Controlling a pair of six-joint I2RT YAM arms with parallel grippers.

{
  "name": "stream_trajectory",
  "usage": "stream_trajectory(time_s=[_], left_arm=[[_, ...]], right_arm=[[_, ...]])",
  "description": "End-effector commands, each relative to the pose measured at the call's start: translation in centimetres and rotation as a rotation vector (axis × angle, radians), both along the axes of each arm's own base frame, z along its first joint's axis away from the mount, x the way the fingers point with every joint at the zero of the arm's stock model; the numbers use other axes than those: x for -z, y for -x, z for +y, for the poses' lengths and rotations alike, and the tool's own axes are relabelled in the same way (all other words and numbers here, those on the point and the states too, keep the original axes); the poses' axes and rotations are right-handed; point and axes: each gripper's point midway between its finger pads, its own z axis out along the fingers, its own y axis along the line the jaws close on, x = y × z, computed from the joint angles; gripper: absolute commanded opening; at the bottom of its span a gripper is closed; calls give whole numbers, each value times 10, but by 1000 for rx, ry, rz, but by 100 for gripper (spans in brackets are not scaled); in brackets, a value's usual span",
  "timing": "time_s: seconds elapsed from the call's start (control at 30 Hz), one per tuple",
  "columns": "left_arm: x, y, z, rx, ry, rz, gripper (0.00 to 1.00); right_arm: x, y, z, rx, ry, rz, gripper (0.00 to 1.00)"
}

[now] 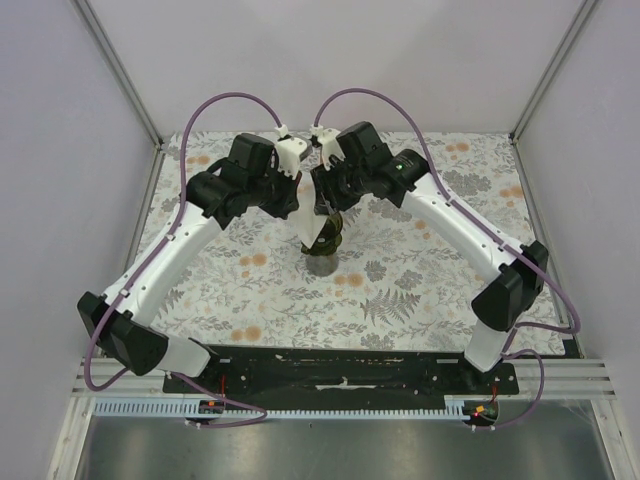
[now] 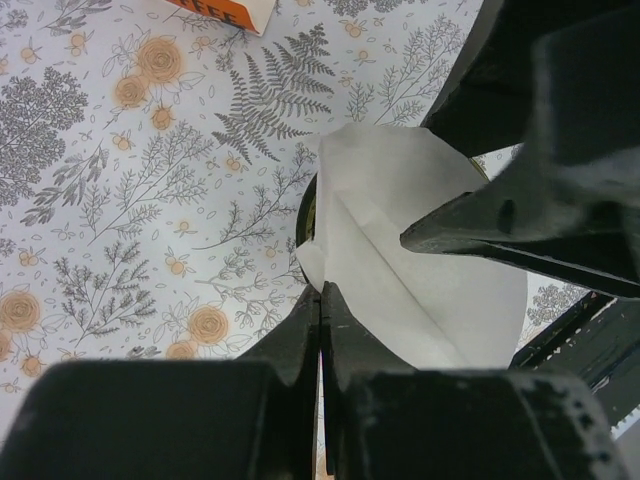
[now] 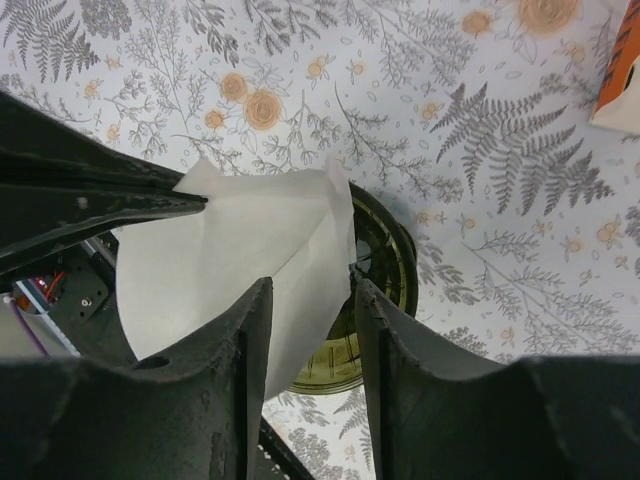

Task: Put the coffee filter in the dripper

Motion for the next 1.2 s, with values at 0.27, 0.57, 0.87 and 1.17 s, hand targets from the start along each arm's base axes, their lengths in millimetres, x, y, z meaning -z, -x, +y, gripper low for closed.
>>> stream_trajectory(time_s=[0.27, 0.57, 0.87, 1.17], left_arm=[[-13, 0, -10, -40, 77, 36, 2], [-14, 1, -12, -44, 90, 50, 2], [-14, -6, -4, -81, 81, 32, 2], [-22, -5, -3, -112, 153, 66, 45]], right_arm=[[-106, 33, 16, -183, -328, -388, 35], [-33, 18, 37, -109, -267, -161, 0], [13, -8, 6, 40, -52, -149, 0], [41, 3, 9, -80, 91, -158, 0]])
